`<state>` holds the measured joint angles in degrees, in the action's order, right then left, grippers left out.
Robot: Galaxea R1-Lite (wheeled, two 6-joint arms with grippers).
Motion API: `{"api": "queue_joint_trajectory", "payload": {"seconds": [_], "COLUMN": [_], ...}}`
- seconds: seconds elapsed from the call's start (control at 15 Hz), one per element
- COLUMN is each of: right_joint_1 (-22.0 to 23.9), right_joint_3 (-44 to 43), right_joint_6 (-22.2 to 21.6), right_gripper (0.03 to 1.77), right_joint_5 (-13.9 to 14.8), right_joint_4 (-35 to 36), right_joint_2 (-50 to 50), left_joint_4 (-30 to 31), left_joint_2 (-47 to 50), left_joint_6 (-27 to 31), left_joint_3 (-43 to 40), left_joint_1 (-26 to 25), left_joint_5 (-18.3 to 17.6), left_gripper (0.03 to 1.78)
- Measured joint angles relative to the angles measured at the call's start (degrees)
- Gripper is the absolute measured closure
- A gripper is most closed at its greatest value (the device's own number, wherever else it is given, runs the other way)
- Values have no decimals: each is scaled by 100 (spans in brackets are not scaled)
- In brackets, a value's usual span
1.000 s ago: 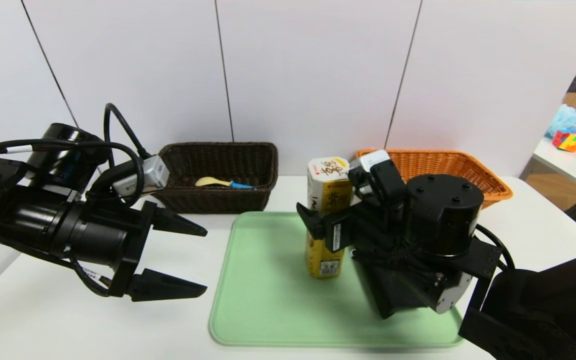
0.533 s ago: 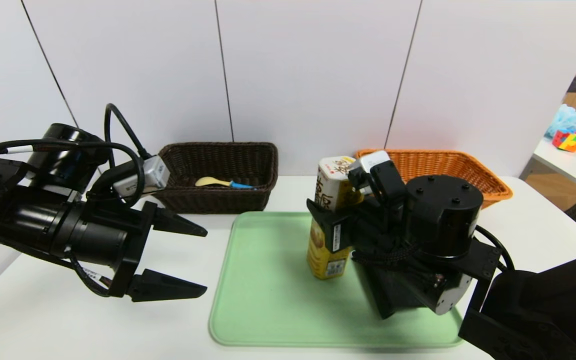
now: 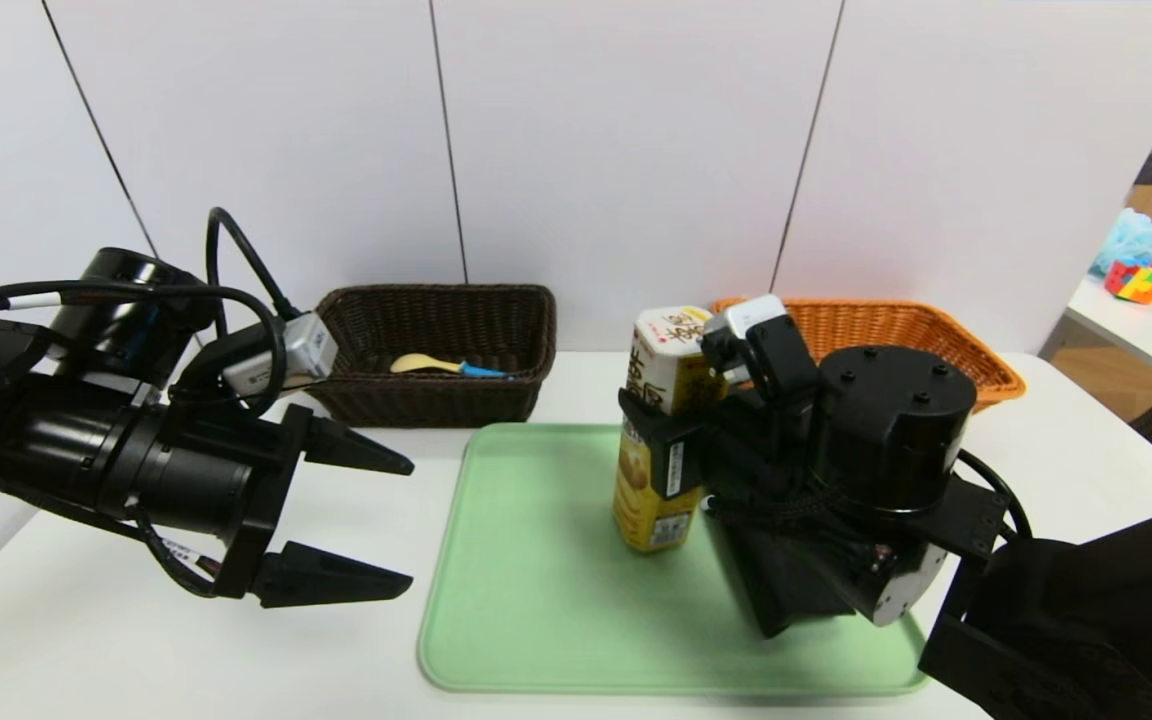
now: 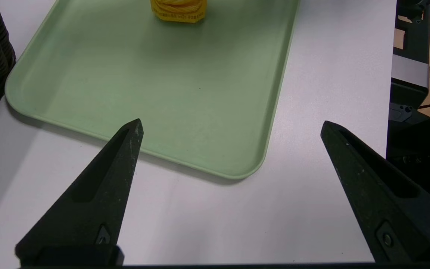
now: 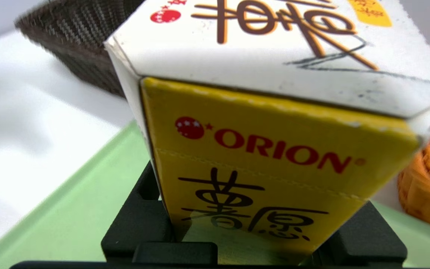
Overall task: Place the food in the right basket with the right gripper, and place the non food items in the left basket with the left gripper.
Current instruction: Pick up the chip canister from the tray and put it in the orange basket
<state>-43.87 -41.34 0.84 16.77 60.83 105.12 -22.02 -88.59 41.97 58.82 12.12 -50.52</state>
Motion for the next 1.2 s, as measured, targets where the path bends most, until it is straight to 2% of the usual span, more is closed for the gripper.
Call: {"api": "queue_joint_trajectory", "payload": {"seconds": [0.4, 0.73, 1.2], "right_joint_1": [177, 879, 1618], "right_joint_3": [-144, -483, -1291], "right_joint_6": [72, 273, 290], "right_gripper": [92, 92, 92], "right_joint_5": [37, -21, -68], "right_joint_4": [151, 124, -483], "right_joint_2": [-339, -507, -517], "left_joint_4": [-9, -2, -9], "left_joint_2": [122, 205, 235], "left_joint_6": [-2, 4, 0], "left_joint_3": [-39, -80, -88], "left_joint_1": [1, 9, 4], "left_joint_5": [-9, -6, -9], "left_gripper": [12, 12, 12]}}
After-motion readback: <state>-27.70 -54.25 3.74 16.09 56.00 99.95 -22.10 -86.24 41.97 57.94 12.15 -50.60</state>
